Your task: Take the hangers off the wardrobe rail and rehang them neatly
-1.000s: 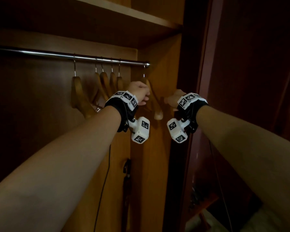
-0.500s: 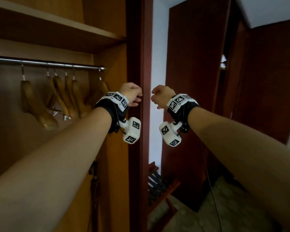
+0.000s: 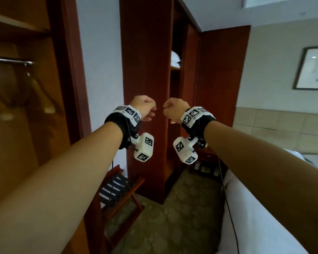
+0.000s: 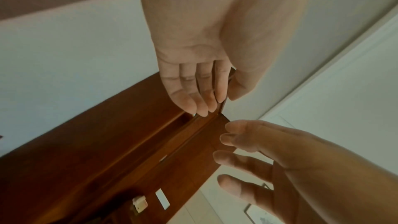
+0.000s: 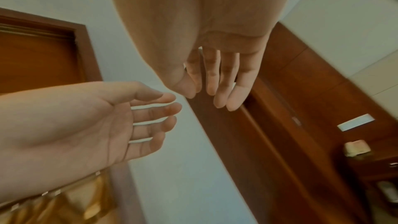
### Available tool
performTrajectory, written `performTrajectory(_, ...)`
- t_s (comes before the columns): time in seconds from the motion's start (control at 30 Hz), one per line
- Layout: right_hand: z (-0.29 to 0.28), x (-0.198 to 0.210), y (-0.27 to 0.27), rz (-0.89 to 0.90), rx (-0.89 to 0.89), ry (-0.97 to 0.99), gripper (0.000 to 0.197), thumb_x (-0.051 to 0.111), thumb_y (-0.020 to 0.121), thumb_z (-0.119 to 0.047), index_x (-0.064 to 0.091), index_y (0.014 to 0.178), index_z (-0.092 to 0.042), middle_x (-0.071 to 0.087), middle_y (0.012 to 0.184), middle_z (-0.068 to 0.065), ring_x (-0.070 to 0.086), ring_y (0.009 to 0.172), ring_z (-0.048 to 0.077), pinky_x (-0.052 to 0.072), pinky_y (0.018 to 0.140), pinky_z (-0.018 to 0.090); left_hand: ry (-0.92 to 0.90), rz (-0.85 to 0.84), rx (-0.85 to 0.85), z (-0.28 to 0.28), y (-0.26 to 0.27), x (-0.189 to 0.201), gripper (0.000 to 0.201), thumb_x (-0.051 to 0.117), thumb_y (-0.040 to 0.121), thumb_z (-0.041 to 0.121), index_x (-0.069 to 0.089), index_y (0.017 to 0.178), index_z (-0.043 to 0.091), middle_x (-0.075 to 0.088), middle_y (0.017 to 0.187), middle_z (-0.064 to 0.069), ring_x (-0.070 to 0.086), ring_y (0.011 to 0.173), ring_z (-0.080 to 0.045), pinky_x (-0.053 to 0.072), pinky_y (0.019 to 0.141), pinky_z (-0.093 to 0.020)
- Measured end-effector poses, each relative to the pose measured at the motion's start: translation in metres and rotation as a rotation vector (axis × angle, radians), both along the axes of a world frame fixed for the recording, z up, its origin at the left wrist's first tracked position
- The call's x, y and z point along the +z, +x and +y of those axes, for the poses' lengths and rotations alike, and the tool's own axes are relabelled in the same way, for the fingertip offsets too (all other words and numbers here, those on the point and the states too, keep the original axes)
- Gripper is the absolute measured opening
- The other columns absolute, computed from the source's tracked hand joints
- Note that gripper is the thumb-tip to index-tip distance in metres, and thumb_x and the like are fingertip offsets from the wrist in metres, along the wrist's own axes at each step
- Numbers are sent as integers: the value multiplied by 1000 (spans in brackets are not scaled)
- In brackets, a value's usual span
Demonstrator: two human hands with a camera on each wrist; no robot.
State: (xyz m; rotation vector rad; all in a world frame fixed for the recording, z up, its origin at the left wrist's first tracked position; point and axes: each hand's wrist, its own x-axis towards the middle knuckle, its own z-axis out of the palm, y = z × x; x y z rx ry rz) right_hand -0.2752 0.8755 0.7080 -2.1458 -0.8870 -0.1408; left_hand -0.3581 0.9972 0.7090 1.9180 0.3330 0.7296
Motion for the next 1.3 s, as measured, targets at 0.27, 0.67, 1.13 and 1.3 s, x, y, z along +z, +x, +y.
performTrajectory(0.27, -152, -14, 37, 57, -198, -44, 27, 55, 90, -20, 63, 116, -17, 69, 102, 9, 70, 87, 26, 60, 79, 42, 45, 154, -266, -131, 64, -17, 7, 56, 93, 15, 63, 94, 16, 68, 97, -5, 65, 74, -14, 57, 62, -29)
performTrajectory(0.67, -359, -76, 127, 213, -530, -15, 10, 57, 87, -11, 60, 93, -19, 70, 99, 14, 71, 87, 32, 60, 76, 47, 52, 270, -689, -331, 204, -78, 6, 55, 94, 14, 59, 90, 15, 63, 88, -8, 58, 68, -18, 49, 60, -28)
performTrajectory(1.13, -561, -164, 207, 410, -950, 8, 22, 54, 88, -14, 64, 107, -15, 73, 93, 14, 72, 90, 29, 61, 77, 44, 137, 512, -1045, -541, 350, -175, 11, 55, 94, 21, 61, 99, 12, 66, 98, -6, 62, 77, -18, 53, 65, -28)
performTrajectory(1.3, -639, -199, 198, 478, -1051, 33, 16, 54, 88, -14, 63, 100, -16, 72, 92, 13, 72, 88, 27, 61, 77, 43, 150, 609, -1177, -613, 356, -213, 8, 57, 93, 21, 61, 92, 14, 65, 96, -5, 62, 75, -18, 53, 64, -28)
